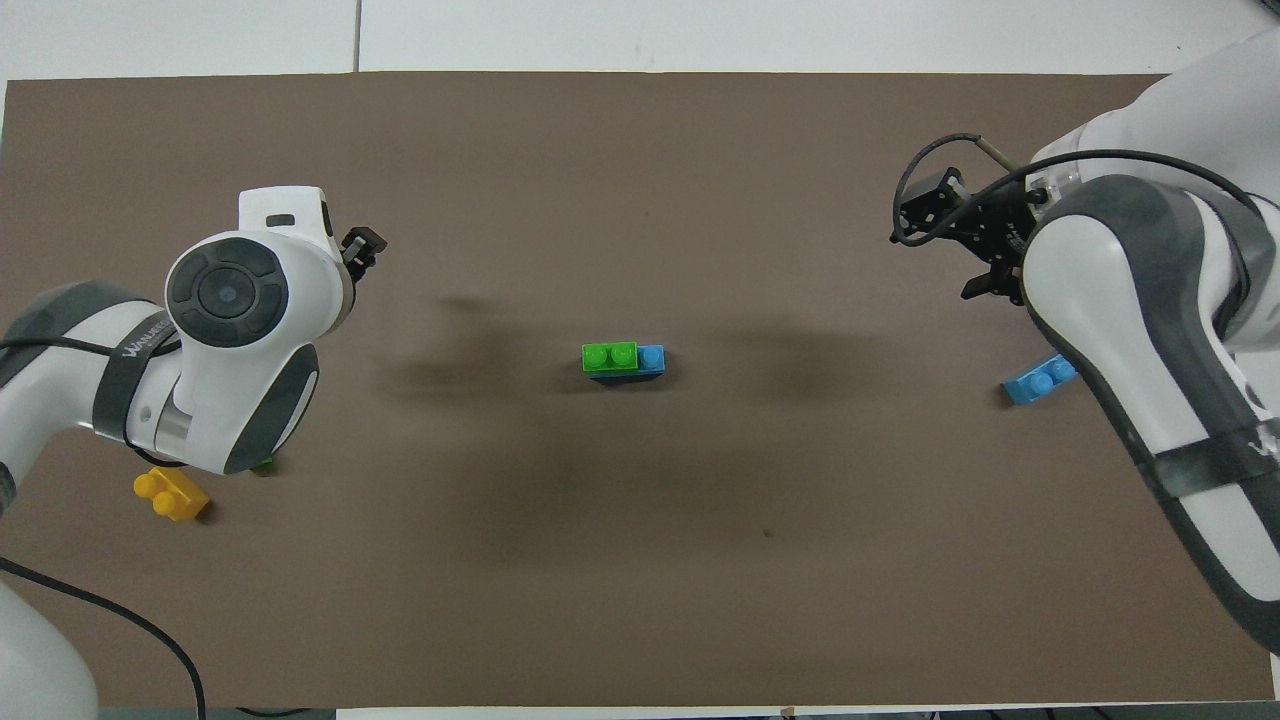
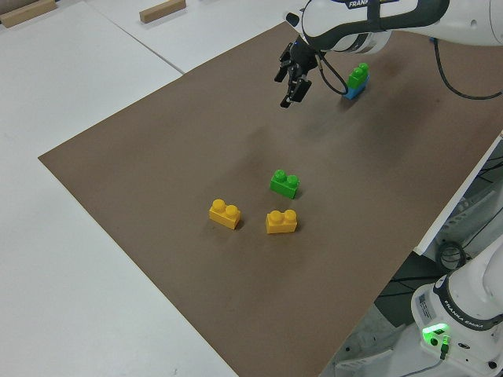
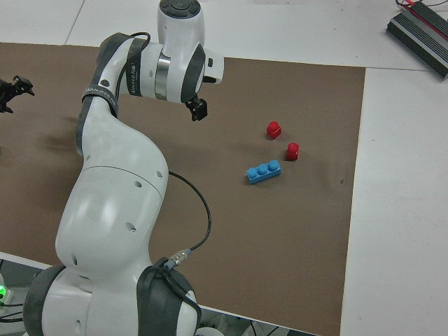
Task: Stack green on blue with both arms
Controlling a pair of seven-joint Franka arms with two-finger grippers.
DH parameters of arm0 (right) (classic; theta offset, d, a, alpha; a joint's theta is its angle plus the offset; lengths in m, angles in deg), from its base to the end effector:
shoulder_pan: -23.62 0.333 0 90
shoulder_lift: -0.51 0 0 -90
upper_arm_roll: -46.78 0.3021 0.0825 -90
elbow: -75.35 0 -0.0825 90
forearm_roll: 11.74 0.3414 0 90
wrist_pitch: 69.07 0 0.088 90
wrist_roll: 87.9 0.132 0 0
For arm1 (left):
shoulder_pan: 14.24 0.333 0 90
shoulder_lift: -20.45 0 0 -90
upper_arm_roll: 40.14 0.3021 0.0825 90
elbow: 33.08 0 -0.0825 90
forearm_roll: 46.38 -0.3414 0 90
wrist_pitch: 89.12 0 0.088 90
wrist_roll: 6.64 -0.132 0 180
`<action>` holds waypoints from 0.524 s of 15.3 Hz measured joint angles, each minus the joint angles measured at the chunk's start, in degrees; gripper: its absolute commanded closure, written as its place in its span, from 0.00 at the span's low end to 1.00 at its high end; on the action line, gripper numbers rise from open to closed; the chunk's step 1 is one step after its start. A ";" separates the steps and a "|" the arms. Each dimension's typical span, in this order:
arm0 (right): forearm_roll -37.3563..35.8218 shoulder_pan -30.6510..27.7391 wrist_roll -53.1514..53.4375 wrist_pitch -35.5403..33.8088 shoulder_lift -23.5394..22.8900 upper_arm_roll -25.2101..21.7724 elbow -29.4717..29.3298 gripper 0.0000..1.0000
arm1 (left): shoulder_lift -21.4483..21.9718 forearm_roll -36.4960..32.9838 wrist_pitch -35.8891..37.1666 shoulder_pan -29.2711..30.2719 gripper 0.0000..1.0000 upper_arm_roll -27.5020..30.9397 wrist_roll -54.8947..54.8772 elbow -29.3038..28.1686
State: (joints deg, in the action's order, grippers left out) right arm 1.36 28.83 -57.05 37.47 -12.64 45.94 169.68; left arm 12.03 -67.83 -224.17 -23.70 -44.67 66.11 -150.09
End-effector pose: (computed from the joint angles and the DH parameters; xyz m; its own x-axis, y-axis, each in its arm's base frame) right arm 0.5826 0.0682 0.4536 0.8617 -0.4907 -0.1291 -0.5068 -0.8450 -0.1709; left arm 0.5482 -0.1239 0.3755 0.6685 0.6746 0.3131 0.7005 -0.7125 0.0395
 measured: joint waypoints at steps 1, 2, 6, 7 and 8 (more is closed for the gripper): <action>-2.07 -0.51 -4.61 -0.93 0.92 0.00 -0.23 0.00 | 0.10 0.00 0.02 1.02 0.00 -0.01 -2.44 0.00; -4.33 -0.95 -9.41 -1.92 2.03 0.00 -0.34 0.00 | 0.16 0.00 0.03 2.00 0.00 0.01 -5.01 0.00; -9.82 -1.60 -20.78 -7.18 7.69 -0.01 -0.50 0.00 | 0.34 0.57 0.10 5.90 0.00 -0.02 -15.32 0.14; -10.05 -1.83 -21.61 -8.82 9.10 -0.01 -0.40 0.00 | 0.39 1.09 0.54 6.79 0.00 0.00 -18.18 0.44; -10.06 -2.17 -22.28 -10.85 10.37 -0.01 -0.15 0.00 | 0.42 1.74 1.55 7.54 0.00 -0.01 -21.39 1.04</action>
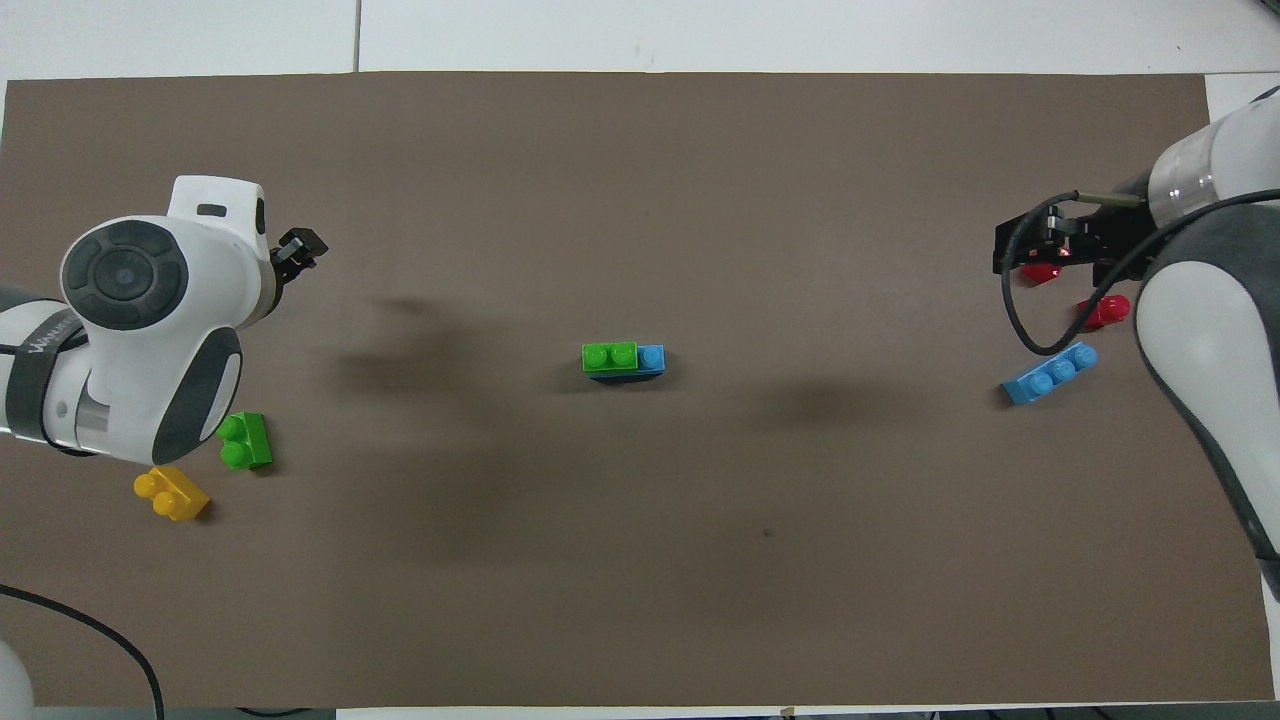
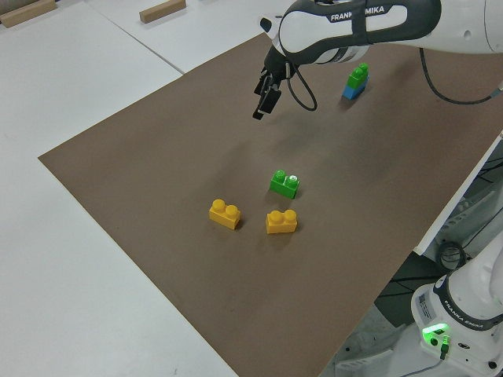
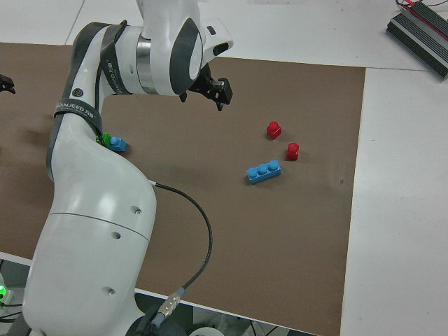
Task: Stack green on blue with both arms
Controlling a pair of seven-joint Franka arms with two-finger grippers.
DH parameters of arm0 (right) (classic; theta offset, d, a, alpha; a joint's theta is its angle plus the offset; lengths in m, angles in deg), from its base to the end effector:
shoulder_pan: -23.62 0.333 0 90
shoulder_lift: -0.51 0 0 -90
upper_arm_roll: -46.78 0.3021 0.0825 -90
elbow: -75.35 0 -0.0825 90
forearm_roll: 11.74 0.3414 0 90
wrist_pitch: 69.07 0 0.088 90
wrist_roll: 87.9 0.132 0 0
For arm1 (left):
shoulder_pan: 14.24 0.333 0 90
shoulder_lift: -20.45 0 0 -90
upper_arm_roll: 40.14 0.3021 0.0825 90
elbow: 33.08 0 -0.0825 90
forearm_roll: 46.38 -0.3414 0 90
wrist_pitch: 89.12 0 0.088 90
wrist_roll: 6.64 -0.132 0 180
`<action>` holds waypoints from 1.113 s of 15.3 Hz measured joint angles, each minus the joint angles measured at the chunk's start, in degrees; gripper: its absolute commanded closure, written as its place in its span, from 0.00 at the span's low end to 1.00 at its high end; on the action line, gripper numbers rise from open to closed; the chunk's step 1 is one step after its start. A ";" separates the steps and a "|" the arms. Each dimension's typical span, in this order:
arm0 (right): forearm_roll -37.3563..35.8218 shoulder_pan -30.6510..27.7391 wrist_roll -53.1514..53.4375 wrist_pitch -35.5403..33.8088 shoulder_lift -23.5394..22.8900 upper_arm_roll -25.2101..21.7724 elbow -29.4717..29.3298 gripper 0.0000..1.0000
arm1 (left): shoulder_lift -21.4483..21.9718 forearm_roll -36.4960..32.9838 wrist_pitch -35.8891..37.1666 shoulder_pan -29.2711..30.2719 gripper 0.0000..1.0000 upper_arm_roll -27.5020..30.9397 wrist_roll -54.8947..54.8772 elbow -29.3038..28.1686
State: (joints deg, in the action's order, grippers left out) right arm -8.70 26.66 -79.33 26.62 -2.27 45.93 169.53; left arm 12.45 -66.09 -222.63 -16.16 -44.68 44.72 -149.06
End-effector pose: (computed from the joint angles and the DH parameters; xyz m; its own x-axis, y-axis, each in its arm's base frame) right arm 0.5304 0.0269 0.5375 0.9928 -0.1162 -0.0298 -0.1175 -0.9919 -0.0480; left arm 0.5606 -0.0505 0.3845 0.8105 0.5062 0.2947 0.5450 -0.8361 -0.0627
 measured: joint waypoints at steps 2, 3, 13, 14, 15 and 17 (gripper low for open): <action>0.00 -1.12 -2.13 -2.27 1.98 0.01 0.53 0.00 | 0.09 2.44 3.07 1.43 0.00 -0.01 -7.87 2.01; -0.03 -1.73 -4.44 -2.32 2.56 -0.02 0.48 0.00 | 0.16 3.86 4.77 2.22 0.00 0.01 -12.19 3.09; -2.48 -4.01 -12.78 -6.15 3.29 0.10 -2.11 0.00 | 1.70 14.49 25.96 7.50 0.00 -0.03 -39.85 15.04; -2.49 -4.01 -13.40 -6.15 3.27 0.09 -2.11 0.00 | 2.40 15.52 28.13 7.50 0.00 -0.10 -40.51 15.91; -2.49 -4.01 -13.63 -6.15 3.26 0.10 -2.11 0.00 | 3.36 16.53 30.05 7.50 0.00 -0.20 -40.91 16.42; -2.49 -4.00 -13.64 -6.15 3.25 0.11 -2.12 0.00 | 5.58 17.70 33.92 7.48 0.00 -0.47 -41.43 16.76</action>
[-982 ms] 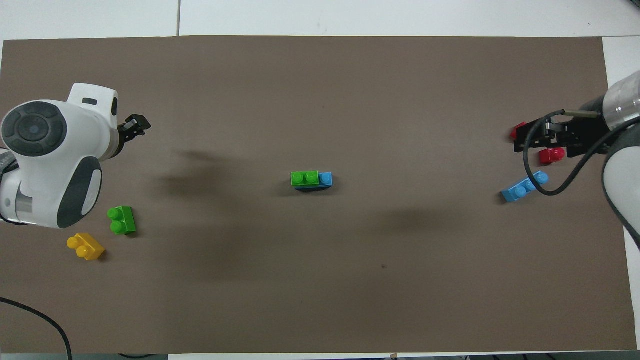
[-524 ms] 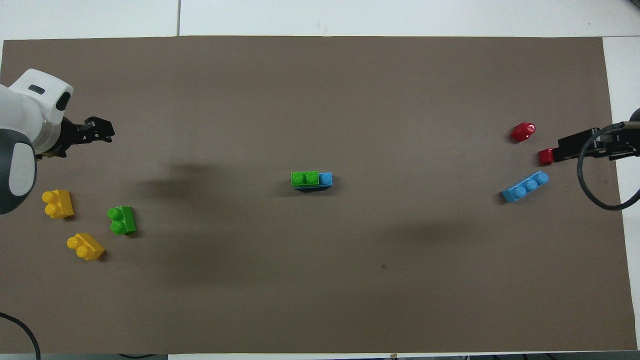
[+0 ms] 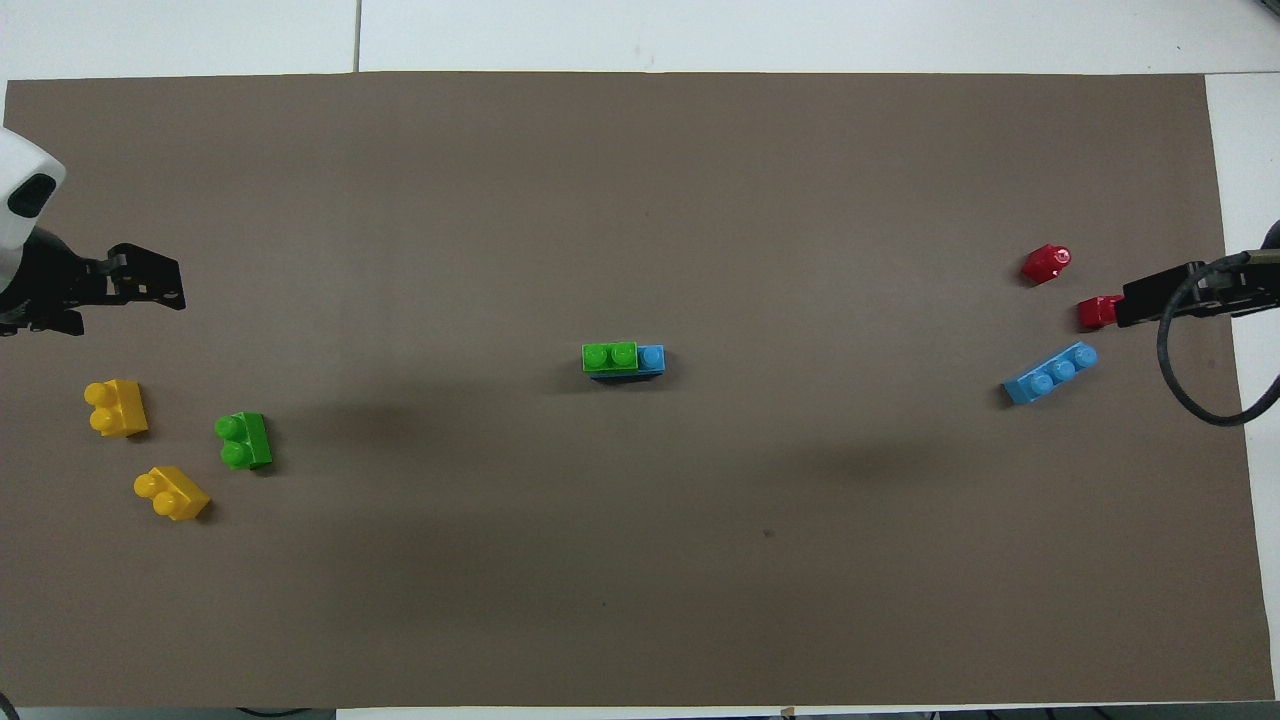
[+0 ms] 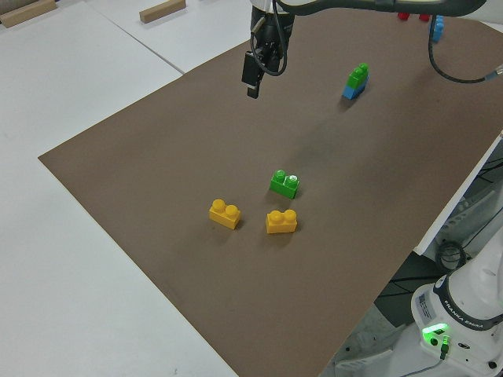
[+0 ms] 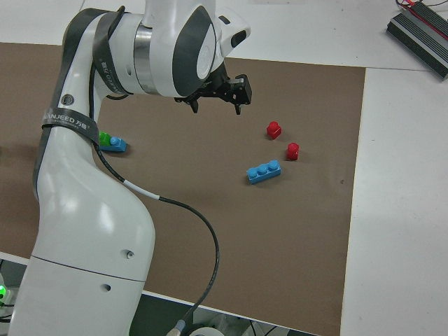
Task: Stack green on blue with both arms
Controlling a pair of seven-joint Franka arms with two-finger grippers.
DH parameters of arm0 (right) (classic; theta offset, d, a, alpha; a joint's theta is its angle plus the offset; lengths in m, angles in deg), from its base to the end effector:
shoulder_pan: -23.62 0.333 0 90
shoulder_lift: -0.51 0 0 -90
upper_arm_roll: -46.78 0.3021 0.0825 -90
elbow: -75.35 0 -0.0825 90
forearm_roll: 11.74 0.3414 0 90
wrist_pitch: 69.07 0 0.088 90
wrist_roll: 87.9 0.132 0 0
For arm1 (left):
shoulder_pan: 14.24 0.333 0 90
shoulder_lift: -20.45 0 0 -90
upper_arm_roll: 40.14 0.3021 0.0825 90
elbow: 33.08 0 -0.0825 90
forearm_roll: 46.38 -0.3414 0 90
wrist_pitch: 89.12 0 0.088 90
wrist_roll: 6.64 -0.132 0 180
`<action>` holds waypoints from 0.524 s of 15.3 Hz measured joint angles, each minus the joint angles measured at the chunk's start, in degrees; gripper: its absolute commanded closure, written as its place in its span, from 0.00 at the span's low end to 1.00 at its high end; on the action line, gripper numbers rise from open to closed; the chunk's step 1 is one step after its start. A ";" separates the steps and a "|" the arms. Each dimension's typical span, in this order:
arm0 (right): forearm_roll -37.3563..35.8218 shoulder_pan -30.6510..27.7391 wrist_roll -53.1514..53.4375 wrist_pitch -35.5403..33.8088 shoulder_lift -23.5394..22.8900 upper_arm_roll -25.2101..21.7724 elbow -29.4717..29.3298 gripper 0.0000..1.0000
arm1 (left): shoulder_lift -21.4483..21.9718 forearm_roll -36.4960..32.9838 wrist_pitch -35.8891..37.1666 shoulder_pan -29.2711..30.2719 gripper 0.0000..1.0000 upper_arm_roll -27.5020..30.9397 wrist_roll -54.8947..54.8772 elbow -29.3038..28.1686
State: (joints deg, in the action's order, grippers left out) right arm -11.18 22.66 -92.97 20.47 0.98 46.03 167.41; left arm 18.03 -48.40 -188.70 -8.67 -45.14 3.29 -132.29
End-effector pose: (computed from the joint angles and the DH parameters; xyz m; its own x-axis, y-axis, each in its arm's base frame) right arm 0.5066 -0.0139 0.5737 0.9977 0.0587 -0.0348 0.0583 -0.9982 -0.0130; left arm 0.5293 0.0100 0.5084 0.9839 0.1763 -0.0298 0.1752 -0.9839 -0.0365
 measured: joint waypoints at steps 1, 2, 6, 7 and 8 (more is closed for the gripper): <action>0.00 0.00 0.00 0.00 0.00 0.00 0.00 0.00 | 1.16 0.28 1.74 -0.04 0.00 -0.13 -0.57 0.01; 0.00 0.00 0.00 0.00 0.00 0.00 -0.02 0.00 | 2.30 0.44 3.12 -0.11 0.00 -0.25 -1.74 0.00; -0.02 -0.09 0.00 0.00 0.00 -0.12 -0.08 0.00 | 4.72 0.60 4.74 -0.23 0.00 -0.37 -7.78 -0.21; -0.03 -0.23 0.00 0.00 -0.01 -0.19 -0.08 0.00 | 4.87 0.61 4.74 -0.23 0.00 -0.37 -8.26 -0.22; -0.03 -0.33 0.00 0.00 -0.01 -0.33 -0.08 0.00 | 4.90 0.64 4.74 -0.25 0.00 -0.37 -8.54 -0.22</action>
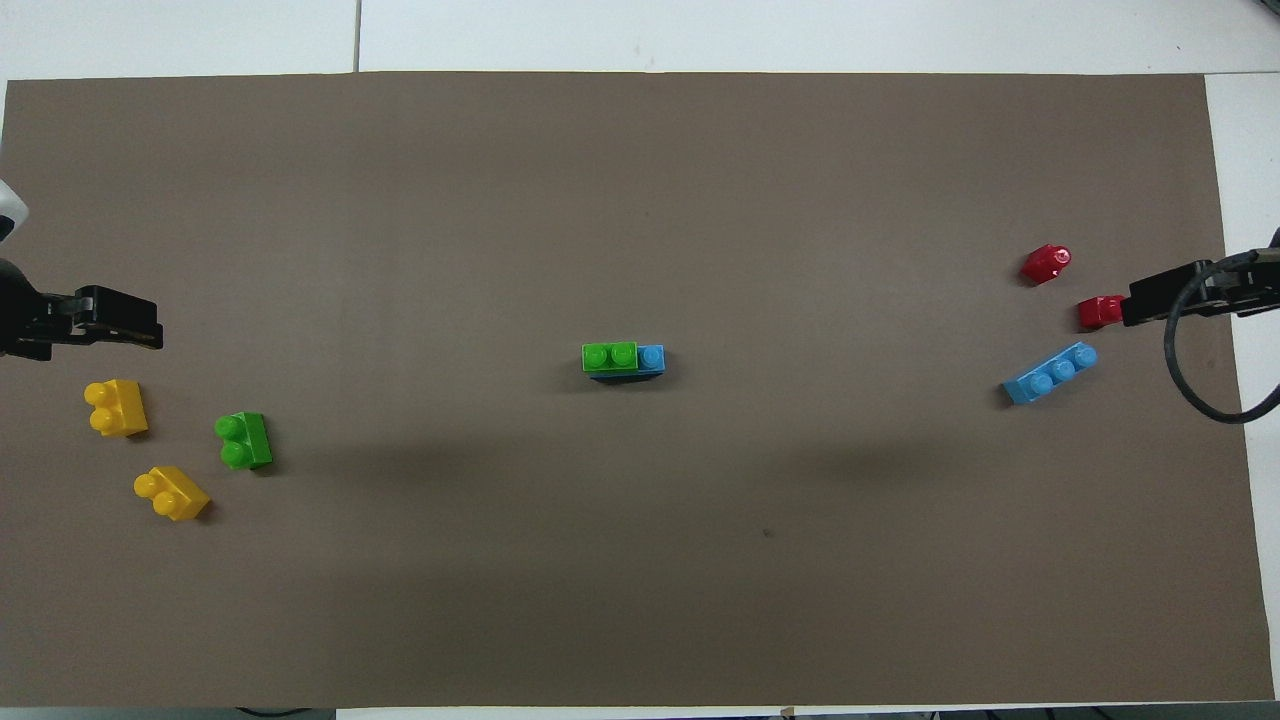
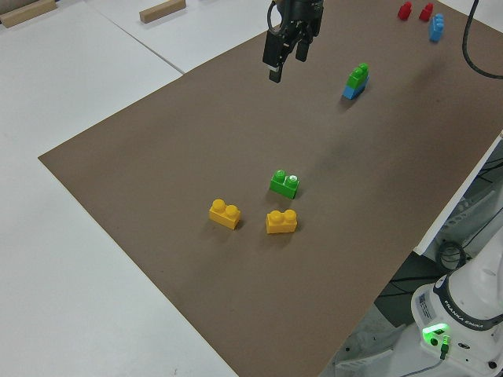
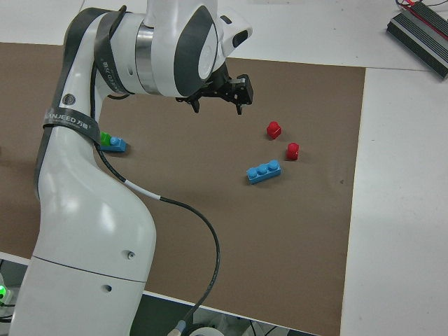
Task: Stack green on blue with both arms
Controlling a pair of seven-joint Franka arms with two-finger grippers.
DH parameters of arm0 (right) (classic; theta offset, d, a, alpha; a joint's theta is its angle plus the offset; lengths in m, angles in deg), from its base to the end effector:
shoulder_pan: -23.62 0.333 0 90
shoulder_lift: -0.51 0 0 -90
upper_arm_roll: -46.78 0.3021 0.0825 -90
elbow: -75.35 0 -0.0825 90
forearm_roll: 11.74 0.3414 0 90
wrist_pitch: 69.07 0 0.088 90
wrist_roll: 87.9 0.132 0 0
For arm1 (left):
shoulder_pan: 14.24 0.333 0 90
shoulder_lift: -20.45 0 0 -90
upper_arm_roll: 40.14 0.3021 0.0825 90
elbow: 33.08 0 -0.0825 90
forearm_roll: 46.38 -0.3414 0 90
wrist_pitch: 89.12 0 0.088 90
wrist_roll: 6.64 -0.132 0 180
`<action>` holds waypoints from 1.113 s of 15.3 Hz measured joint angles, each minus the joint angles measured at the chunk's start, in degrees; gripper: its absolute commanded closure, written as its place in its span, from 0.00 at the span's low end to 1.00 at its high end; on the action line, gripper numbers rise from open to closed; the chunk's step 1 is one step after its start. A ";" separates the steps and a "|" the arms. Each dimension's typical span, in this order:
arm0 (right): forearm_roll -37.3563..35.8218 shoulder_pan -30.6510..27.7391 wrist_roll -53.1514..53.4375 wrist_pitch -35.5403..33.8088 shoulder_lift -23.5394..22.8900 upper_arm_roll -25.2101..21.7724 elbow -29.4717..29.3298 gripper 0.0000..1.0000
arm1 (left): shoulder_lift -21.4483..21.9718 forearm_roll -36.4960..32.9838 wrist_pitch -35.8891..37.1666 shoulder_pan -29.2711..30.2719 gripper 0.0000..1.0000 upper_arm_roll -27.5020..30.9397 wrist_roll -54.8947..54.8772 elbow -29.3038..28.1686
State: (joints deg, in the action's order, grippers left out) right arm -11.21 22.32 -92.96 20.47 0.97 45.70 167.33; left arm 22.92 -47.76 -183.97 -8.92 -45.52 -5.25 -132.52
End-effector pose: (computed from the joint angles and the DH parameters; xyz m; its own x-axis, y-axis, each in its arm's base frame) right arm 0.5065 -0.0199 0.5742 0.9983 0.0469 -0.0336 0.0465 -0.9988 -0.0124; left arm 0.5014 0.0017 0.5436 0.9991 0.0214 -0.0365 0.0204 -0.9994 -0.0288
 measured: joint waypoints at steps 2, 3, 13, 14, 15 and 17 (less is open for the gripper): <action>0.00 -0.25 0.00 0.00 -0.03 -0.08 0.00 0.00 | 0.04 0.07 0.00 -0.32 0.00 0.00 -0.09 0.00; 0.00 -0.33 0.00 0.00 -0.04 -0.08 0.00 0.00 | 0.14 0.10 0.00 -0.59 0.00 -0.02 -0.09 0.00; 0.00 -0.37 0.80 0.00 -0.10 -0.03 0.01 0.00 | 1.40 1.94 0.00 -1.87 0.00 0.01 0.50 0.02; 0.00 -0.37 0.82 -0.01 -0.10 -0.03 0.01 0.00 | 1.41 1.97 0.01 -1.87 0.00 0.03 0.50 0.02; 0.00 -0.37 0.83 -0.02 -0.11 -0.02 0.01 0.00 | 1.41 2.01 0.01 -1.87 0.00 0.04 0.50 0.02; 0.00 -0.37 0.85 -0.03 -0.11 0.00 0.01 0.00 | 1.45 2.04 0.01 -1.87 0.00 0.14 0.50 0.02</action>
State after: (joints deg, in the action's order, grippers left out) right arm -11.21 21.95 -92.11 20.44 0.86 45.70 167.34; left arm 24.37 -45.72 -183.96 -10.80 -45.37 -4.75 -132.50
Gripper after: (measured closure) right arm 0.009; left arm 0.000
